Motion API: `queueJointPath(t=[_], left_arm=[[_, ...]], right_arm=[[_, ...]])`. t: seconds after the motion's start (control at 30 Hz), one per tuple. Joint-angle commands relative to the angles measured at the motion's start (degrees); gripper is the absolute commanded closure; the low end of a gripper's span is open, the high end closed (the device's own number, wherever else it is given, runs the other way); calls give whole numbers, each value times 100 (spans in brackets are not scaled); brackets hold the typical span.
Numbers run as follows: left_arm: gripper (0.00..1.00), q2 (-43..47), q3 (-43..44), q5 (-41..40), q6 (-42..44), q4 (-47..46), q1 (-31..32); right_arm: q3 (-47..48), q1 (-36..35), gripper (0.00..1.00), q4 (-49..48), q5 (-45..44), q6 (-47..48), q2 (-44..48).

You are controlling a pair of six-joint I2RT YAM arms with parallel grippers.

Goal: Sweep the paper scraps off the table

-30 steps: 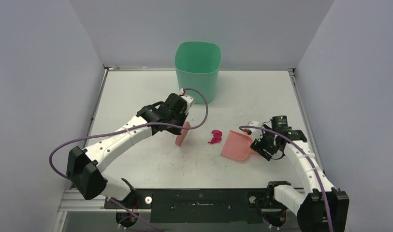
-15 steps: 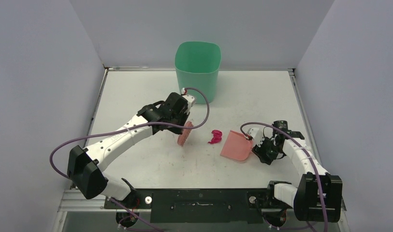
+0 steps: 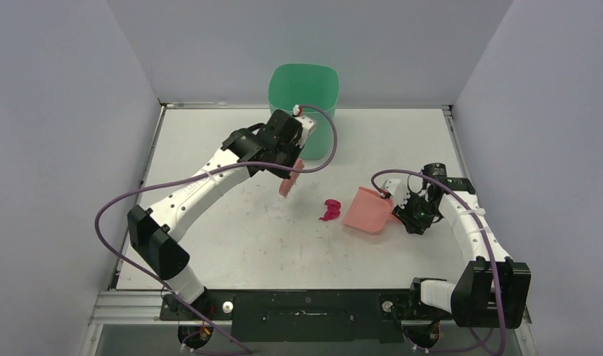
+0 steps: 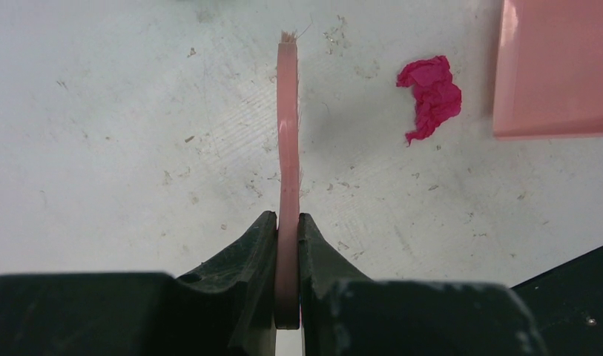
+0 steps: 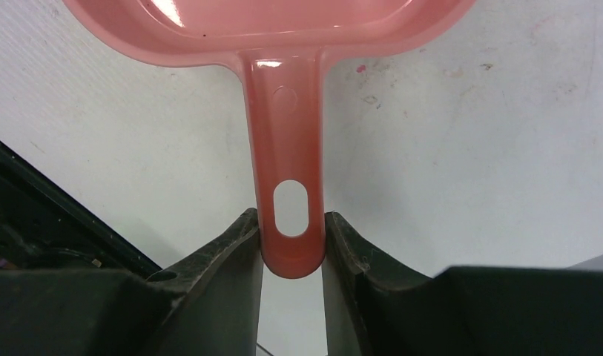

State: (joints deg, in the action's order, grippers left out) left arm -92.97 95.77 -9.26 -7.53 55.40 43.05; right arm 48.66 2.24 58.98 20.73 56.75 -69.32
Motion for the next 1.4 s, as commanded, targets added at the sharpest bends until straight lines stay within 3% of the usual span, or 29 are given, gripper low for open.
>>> queueJointPath(t=[0.0,0.3,0.63,0.9,1.07,1.23,1.37], left_arm=[[100,-420,793,-226,212,626,-16],[100,-1188,929,-47,-88,500,143],[100,-1780,871,2091,-1069,-418,318],[100,-1432,1190,2804,-1313,-584,507],[100,-910,1065,2477,-1293,-501,413],[100,-354,969,1492,-1117,-31,378],[100,380,398,843,-981,-104,342]], right_arm=[[487,-182,95,813,-413,-112,-171],[105,-1076,95,451,-1143,-1014,-104],[-10,-1191,95,193,-1092,-1208,-274],[-164,-1197,95,62,-988,-1184,13],[-404,-1175,94,-206,-852,-1244,247],[-481,-1119,94,-399,-680,-1221,560],[-452,-1120,95,-481,-640,-1223,685]])
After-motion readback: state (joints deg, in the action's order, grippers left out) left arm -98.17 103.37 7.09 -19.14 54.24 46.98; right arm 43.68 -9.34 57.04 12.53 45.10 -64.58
